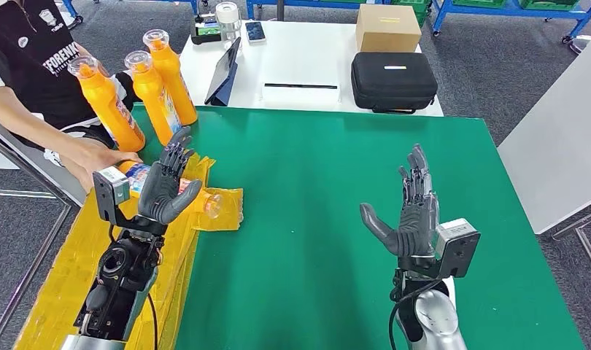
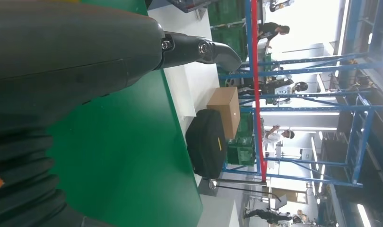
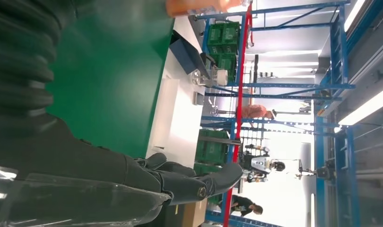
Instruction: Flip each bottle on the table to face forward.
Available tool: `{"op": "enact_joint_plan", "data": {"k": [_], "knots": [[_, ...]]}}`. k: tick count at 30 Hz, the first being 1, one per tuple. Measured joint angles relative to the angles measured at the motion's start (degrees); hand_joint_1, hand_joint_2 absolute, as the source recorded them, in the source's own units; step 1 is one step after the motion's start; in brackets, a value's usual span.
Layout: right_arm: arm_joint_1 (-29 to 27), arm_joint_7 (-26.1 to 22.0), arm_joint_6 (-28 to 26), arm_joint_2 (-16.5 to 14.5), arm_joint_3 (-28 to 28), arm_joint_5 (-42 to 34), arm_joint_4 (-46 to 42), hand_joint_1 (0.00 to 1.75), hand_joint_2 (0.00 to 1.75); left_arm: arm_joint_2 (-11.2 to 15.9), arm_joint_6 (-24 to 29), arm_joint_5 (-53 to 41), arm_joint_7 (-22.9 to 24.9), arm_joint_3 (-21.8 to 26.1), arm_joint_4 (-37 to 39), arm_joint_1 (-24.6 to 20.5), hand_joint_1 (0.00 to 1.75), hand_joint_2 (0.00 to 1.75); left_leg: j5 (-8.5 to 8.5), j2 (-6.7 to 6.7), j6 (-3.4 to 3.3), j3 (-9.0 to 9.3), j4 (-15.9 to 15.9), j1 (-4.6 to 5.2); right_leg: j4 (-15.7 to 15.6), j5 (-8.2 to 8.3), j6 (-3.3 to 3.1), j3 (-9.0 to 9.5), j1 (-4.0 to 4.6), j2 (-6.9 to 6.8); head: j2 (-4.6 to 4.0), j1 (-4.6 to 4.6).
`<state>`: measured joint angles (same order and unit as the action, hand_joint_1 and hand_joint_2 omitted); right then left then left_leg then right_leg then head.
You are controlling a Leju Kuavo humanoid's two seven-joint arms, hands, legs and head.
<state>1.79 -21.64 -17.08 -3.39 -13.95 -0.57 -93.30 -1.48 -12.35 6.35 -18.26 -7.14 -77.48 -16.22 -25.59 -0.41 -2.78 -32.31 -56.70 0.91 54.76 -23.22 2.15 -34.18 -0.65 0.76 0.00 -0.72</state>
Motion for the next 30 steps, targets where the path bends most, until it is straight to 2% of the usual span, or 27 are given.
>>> {"op": "enact_joint_plan", "data": {"k": [9,23,27,30], "knots": [[-0.7,1.1,-0.2,0.0,1.1,0.7,-0.2,0.0,1.75,-0.1,1.0,1.5,0.3,-0.5,2.4,-1.9,0.0,1.75,0.0,0.01,0.0,0.01,0.0,0.0,0.0,0.0,0.0,0.01,0.0,0.0,0.0,0.0],[-1.0,1.1,-0.3,0.0,1.2,0.8,-0.2,0.0,1.75,-0.2,1.1,1.5,0.4,-0.5,3.4,-2.2,0.0,1.75,0.0,0.01,0.0,0.0,0.0,0.0,0.0,0.0,0.0,0.01,0.0,0.0,0.0,0.0],[-1.1,1.1,-0.8,0.0,1.2,2.1,-0.3,0.0,0.0,-0.3,1.9,1.4,0.4,-0.6,3.4,-2.2,0.0,1.75,0.0,0.01,0.0,0.01,0.0,0.0,0.0,0.0,0.0,0.01,0.0,0.0,0.0,0.0],[-1.1,1.5,-0.9,-0.1,1.2,3.4,-0.3,0.0,0.0,-0.4,2.7,1.0,0.4,-0.7,3.4,-2.2,0.0,1.75,0.0,0.0,0.0,0.0,0.0,0.0,0.0,0.0,0.0,0.01,0.0,0.0,0.0,0.0]]}}
